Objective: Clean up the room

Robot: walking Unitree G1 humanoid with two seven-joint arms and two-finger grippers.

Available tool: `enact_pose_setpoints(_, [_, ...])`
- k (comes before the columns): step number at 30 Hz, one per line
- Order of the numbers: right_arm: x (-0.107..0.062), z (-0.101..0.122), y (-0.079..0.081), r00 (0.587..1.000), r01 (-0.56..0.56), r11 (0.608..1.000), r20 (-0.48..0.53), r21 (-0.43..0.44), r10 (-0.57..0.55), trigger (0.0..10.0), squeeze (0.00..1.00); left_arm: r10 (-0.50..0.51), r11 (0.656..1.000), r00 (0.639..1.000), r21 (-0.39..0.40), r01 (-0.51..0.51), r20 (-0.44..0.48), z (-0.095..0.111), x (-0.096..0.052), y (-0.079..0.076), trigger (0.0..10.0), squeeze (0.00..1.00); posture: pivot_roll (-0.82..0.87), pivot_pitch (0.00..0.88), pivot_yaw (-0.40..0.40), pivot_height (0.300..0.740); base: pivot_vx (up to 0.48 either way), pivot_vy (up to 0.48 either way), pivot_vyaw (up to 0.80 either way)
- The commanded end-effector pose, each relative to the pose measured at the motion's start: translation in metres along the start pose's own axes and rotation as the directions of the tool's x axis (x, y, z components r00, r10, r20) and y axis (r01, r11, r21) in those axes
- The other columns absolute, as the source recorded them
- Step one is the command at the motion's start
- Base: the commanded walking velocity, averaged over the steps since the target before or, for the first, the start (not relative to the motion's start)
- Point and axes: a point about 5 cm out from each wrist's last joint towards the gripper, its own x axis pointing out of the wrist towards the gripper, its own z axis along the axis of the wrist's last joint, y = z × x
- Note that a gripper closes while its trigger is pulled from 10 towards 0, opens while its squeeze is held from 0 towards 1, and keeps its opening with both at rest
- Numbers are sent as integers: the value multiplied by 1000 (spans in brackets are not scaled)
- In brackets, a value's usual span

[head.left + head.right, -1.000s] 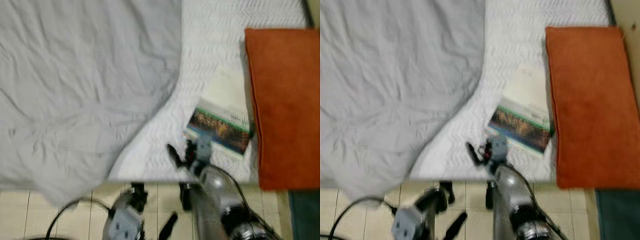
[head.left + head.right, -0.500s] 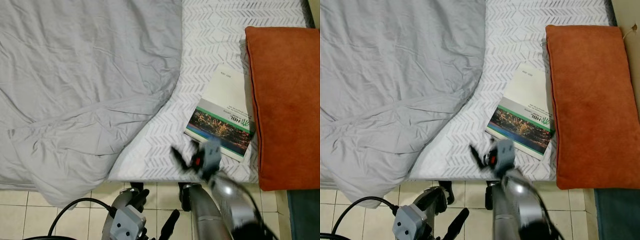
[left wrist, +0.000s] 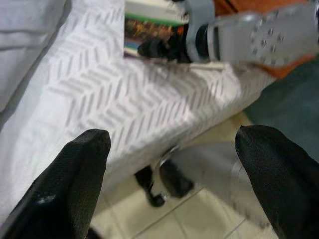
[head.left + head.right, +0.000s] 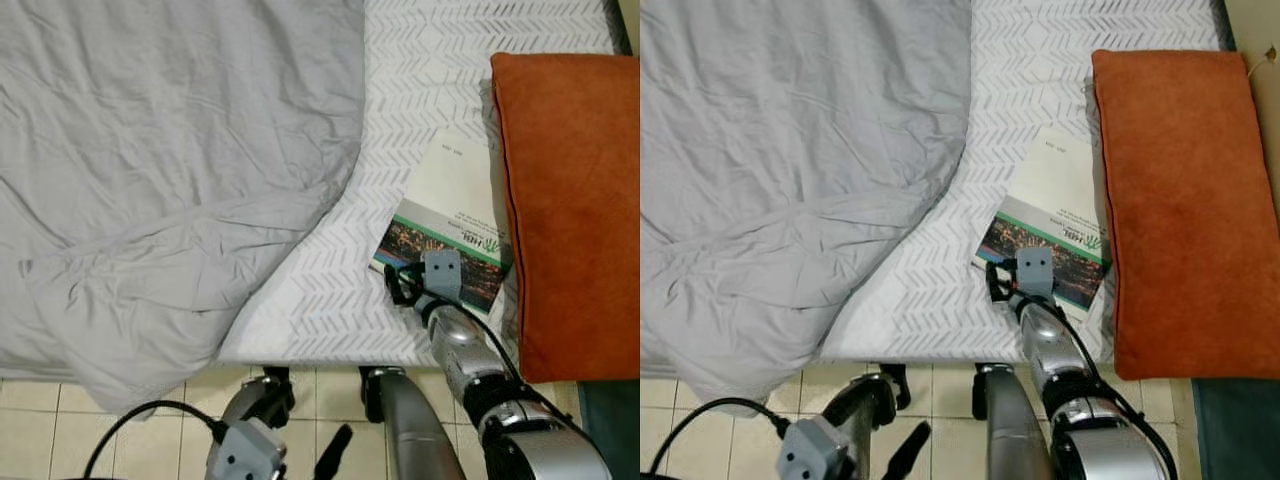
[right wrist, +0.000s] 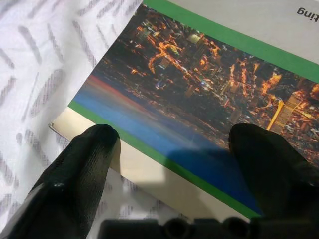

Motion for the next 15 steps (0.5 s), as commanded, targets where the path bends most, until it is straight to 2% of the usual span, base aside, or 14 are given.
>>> enact_pose_setpoints(1, [-15, -52, 4, 977, 4, 1000, -214, 30, 2, 10000, 0, -2, 1000, 999, -14, 1, -45, -6, -10, -2, 10000, 0, 166, 695, 91, 740, 0, 0, 0])
enact_pose_setpoints(6, [-18, -58, 17, 968, -95, 994, -228, 45, 103, 10000, 0, 8, 1000, 999, -13, -9, -50, -6, -10, 0, 10000, 0, 155, 693, 85, 740, 0, 0, 0])
enact_pose_setpoints(7, [-23, -65, 23, 960, -159, 986, -228, 47, 165, 10000, 0, 13, 1000, 999, -18, -14, -48, -6, -9, 0, 10000, 0, 129, 701, 66, 740, 0, 0, 0])
enact_pose_setpoints(10, [-30, -76, 26, 947, -221, 975, -232, 37, 223, 10000, 0, 15, 1000, 999, -25, -16, -45, -6, -7, -1, 10000, 0, 118, 701, 59, 740, 0, 0, 0])
enact_pose_setpoints(13, [-47, -96, 15, 932, -265, 964, -252, 16, 260, 10000, 0, 15, 999, 999, -35, -16, -40, -7, -4, -3, 10000, 0, 91, 703, 46, 740, 0, 0, 0])
enact_pose_setpoints(14, [-47, -96, 15, 932, -265, 964, -252, 16, 260, 10000, 0, 15, 999, 999, -35, -16, -40, -7, -4, -3, 10000, 0, 91, 703, 46, 740, 0, 0, 0])
enact_pose_setpoints(15, [-56, -106, 2, 932, -263, 965, -263, -15, 250, 10000, 0, 15, 999, 999, -39, -17, -38, -7, -2, -3, 10000, 0, 80, 705, 44, 740, 0, 0, 0])
